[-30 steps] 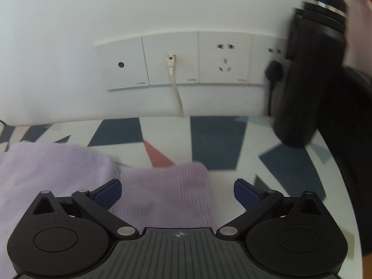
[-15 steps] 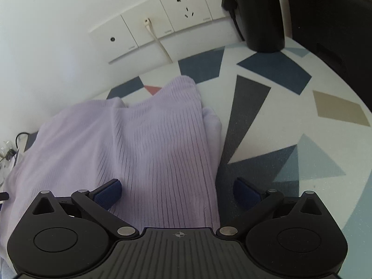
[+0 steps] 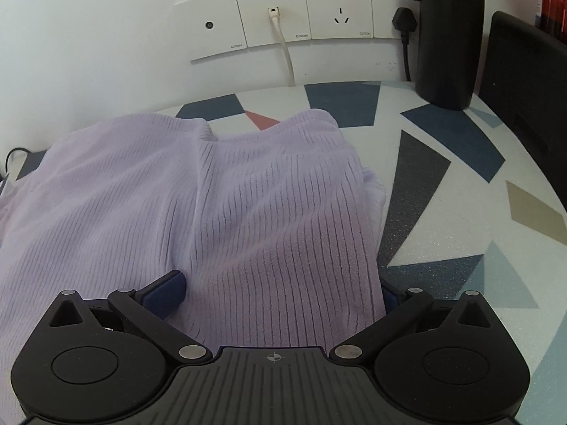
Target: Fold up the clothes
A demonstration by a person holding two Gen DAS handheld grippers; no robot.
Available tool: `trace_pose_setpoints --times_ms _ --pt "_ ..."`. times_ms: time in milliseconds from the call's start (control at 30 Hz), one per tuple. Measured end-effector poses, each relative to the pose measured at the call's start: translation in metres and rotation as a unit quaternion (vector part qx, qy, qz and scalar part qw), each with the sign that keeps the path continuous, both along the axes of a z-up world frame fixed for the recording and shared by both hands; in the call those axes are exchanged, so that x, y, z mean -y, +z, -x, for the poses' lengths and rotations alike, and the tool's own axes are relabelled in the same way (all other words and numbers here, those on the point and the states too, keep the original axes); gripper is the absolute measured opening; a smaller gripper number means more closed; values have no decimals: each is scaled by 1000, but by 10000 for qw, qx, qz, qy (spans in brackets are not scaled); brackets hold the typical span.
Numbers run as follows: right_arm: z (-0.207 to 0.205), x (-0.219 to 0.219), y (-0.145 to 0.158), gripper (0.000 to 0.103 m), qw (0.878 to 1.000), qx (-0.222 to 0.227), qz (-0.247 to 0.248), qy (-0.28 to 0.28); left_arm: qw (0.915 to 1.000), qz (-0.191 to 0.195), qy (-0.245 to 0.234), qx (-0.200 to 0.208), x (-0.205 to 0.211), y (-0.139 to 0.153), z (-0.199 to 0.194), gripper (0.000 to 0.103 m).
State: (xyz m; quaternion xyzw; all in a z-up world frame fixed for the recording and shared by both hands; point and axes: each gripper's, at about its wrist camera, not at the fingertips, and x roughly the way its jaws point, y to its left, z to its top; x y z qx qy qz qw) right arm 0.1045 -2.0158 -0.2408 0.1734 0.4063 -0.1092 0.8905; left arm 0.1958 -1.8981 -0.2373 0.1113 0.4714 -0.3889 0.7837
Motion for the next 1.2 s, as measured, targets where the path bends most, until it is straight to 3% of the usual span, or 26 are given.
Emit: trace_pose_setpoints --times_ms 233,500,633,1200 --pt "1 3 0 102 9997 38 -154 -195 9996 48 269 97 -3 -1 6 103" --pt "-4 -5 -2 102 9996 -58 192 -186 9992 99 207 324 -5 -3 13 103" --pt "1 -12 -7 102 9988 116 412 -230 9984 49 239 509 -2 -6 20 103" --pt "6 -14 -9 102 9978 328 504 -283 9973 167 241 674 -7 -7 22 103"
